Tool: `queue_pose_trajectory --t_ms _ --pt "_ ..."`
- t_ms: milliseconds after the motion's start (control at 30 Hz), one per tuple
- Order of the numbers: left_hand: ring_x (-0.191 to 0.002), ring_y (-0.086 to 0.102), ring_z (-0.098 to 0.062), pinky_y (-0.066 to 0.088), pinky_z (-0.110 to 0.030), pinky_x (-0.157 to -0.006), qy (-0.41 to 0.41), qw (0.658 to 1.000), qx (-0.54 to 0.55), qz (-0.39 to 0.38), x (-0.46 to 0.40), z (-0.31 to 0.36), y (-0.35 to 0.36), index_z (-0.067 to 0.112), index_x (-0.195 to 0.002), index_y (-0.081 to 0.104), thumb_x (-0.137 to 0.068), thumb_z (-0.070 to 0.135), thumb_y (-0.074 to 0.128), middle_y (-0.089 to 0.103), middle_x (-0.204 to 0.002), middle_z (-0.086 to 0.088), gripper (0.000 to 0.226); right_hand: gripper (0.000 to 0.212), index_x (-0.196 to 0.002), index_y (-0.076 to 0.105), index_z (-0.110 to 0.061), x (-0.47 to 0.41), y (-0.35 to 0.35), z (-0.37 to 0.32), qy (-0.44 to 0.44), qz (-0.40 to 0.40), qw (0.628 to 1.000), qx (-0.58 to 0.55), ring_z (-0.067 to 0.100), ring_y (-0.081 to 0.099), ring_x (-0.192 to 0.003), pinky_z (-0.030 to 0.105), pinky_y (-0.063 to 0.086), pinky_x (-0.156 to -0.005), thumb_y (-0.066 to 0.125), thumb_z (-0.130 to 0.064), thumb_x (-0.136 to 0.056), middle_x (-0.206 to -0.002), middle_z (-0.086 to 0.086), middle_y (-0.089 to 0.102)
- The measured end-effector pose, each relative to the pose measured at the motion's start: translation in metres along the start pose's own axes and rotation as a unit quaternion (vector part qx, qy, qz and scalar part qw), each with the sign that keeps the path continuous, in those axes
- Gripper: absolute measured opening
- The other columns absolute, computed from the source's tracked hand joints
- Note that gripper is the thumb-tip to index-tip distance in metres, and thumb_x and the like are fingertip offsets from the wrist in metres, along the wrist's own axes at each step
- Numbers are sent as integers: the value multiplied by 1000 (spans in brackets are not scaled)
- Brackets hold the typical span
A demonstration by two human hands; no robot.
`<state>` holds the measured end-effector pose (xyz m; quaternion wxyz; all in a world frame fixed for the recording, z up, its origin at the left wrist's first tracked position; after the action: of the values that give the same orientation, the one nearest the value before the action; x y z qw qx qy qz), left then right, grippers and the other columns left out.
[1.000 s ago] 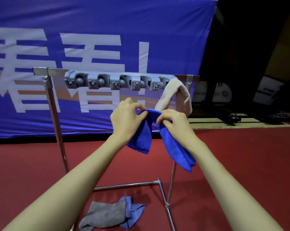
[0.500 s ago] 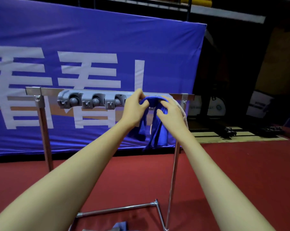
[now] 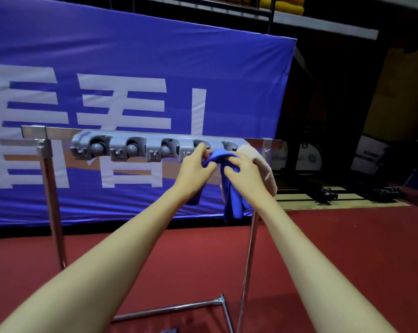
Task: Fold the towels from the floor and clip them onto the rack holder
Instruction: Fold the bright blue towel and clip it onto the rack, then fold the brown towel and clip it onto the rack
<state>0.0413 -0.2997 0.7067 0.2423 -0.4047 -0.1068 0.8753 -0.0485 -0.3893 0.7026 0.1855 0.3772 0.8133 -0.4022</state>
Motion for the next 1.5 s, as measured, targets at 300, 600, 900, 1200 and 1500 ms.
queue_pose_trajectory --t_ms 300,600,900,1200,1500 --pt "-116 52 -14 40 -24 -92 -74 994 51 -69 12 -15 27 23 -136 44 -88 8 40 55 -134 2 51 38 -104 63 -24 14 6 6 32 -45 984 -172 -3 51 -69 6 40 -66 47 5 -84 -91 -14 62" --pt "-102 60 -10 48 -24 -89 -85 978 158 -110 34 -17 43 33 -139 40 -84 -1 42 61 -118 11 64 49 -128 44 -24 21 24 27 101 -39 952 -286 4 59 -88 25 49 -81 43 2 -86 -120 -1 59" --pt "-117 53 -1 46 -12 -90 -63 970 166 -168 41 -11 48 32 -142 35 -82 -3 45 53 -133 14 70 55 -133 48 -23 25 33 32 73 -54 963 -255 14 62 -106 26 51 -89 42 2 -84 -118 3 64" --pt "-117 47 -7 44 -4 -81 -130 965 219 -66 78 -65 16 7 -137 41 -87 -11 42 49 -137 -9 53 36 -119 53 -9 57 24 59 54 89 982 -160 6 54 -90 1 39 -72 50 4 -85 -117 6 57" --pt "-78 61 10 45 -13 -86 -120 971 126 -165 174 -149 1 9 -103 64 -85 -8 51 64 -89 7 28 26 -97 51 -24 148 112 91 41 61 989 -130 -7 51 -74 10 41 -68 55 -6 -80 -102 3 53"
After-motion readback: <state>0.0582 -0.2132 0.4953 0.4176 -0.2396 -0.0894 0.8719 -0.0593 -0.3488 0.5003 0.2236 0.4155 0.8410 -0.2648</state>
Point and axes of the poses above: each hand's wrist, its own x-axis away from the middle knuckle, its own y-axis out of the palm, z = x × y, the point moved 10 cm from there along -x, towards the middle knuckle
